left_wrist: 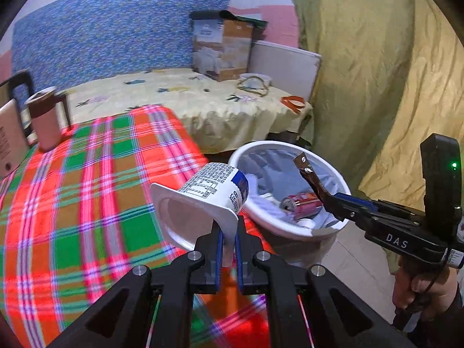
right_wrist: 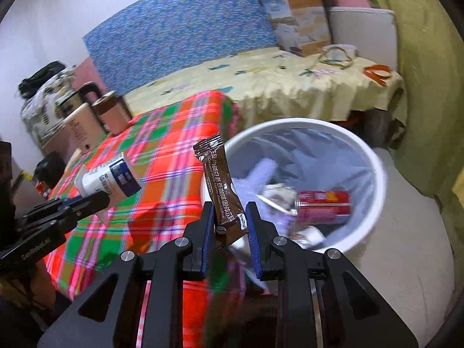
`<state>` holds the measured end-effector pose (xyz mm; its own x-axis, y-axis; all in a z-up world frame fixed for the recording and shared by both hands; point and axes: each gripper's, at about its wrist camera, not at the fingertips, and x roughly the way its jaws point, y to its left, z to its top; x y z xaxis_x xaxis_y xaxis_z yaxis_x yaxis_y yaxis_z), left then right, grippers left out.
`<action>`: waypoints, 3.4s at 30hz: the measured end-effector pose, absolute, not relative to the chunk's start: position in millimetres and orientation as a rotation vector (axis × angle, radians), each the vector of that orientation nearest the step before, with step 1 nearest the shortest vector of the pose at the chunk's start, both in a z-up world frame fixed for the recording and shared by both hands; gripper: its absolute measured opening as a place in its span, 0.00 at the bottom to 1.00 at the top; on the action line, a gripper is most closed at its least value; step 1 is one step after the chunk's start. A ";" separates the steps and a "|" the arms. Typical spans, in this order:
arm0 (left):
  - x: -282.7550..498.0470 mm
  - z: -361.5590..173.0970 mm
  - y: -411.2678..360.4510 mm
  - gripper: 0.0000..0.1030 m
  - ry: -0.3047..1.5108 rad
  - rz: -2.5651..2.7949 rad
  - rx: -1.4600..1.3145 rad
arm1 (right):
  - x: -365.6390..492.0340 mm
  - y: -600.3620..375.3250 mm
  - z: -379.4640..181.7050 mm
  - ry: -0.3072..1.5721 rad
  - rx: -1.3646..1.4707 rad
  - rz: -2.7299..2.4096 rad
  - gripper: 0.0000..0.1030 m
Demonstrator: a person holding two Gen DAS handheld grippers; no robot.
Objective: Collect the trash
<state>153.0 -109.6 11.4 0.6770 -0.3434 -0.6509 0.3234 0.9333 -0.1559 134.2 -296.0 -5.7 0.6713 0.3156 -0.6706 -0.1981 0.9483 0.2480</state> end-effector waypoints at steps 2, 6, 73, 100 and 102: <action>163.0 8.8 -124.6 0.07 0.744 -0.401 -0.013 | 136.1 -304.1 -8.2 0.790 0.166 0.266 0.24; 182.6 2.8 -150.8 0.07 0.760 -0.444 0.013 | 142.7 -318.4 -15.7 0.811 0.171 0.220 0.24; 48.6 17.1 -92.2 0.40 0.679 -0.314 -0.080 | 52.4 -264.5 13.6 0.724 0.053 0.253 0.50; 36.5 13.5 -90.8 0.40 0.689 -0.282 -0.069 | 42.9 -258.8 14.3 0.710 0.050 0.264 0.50; 36.4 13.5 -90.6 0.40 0.690 -0.283 -0.069 | 42.9 -258.4 14.5 0.709 0.049 0.265 0.50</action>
